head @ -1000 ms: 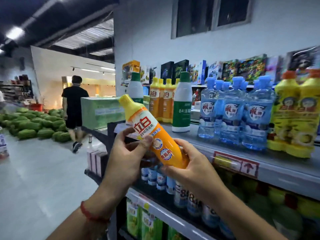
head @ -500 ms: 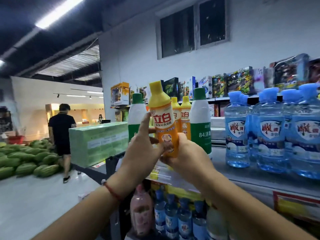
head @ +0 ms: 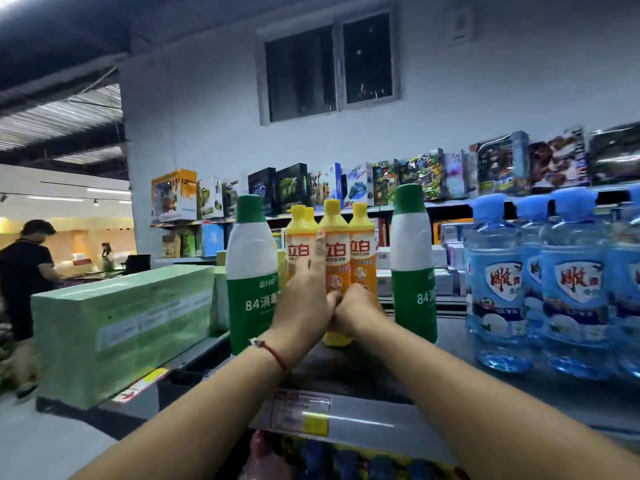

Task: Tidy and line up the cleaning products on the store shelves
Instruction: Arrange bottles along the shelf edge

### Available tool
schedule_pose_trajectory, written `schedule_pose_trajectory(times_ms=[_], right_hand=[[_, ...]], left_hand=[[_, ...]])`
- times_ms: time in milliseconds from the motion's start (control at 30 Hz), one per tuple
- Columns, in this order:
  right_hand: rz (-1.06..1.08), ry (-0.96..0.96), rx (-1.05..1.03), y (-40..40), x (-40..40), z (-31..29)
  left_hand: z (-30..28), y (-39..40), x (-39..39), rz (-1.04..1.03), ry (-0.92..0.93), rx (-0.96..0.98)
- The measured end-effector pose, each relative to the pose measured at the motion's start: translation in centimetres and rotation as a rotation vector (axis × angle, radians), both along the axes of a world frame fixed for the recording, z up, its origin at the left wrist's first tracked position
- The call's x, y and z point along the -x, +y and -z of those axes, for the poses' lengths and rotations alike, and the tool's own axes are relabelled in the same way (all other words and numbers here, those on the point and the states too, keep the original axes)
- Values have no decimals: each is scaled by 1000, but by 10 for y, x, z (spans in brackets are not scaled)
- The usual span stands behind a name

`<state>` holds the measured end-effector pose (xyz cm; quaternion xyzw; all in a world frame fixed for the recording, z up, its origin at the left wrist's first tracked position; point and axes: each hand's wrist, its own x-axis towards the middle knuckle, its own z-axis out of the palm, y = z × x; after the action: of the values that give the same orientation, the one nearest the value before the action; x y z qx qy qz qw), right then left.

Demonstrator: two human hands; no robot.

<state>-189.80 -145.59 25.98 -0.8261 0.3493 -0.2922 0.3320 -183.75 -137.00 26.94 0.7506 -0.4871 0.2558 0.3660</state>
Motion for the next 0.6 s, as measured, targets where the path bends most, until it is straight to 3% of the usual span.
schedule_pose_trajectory(times_ms=[67, 167, 267, 400, 500, 600], right_hand=[[85, -48, -73, -2, -10, -1], [209, -345, -426, -12, -27, 6], [166, -414, -468, -36, -42, 24], [184, -130, -223, -2, -19, 11], [104, 245, 176, 32, 6, -10], [43, 409, 430, 80, 53, -14]], left_hand=[[2, -6, -8, 39, 4, -3], [4, -10, -16, 74, 71, -56], [6, -5, -16, 73, 54, -156], [8, 8, -16, 65, -51, -295], [7, 27, -14, 136, -100, -314], [9, 54, -15, 208, -160, -344]])
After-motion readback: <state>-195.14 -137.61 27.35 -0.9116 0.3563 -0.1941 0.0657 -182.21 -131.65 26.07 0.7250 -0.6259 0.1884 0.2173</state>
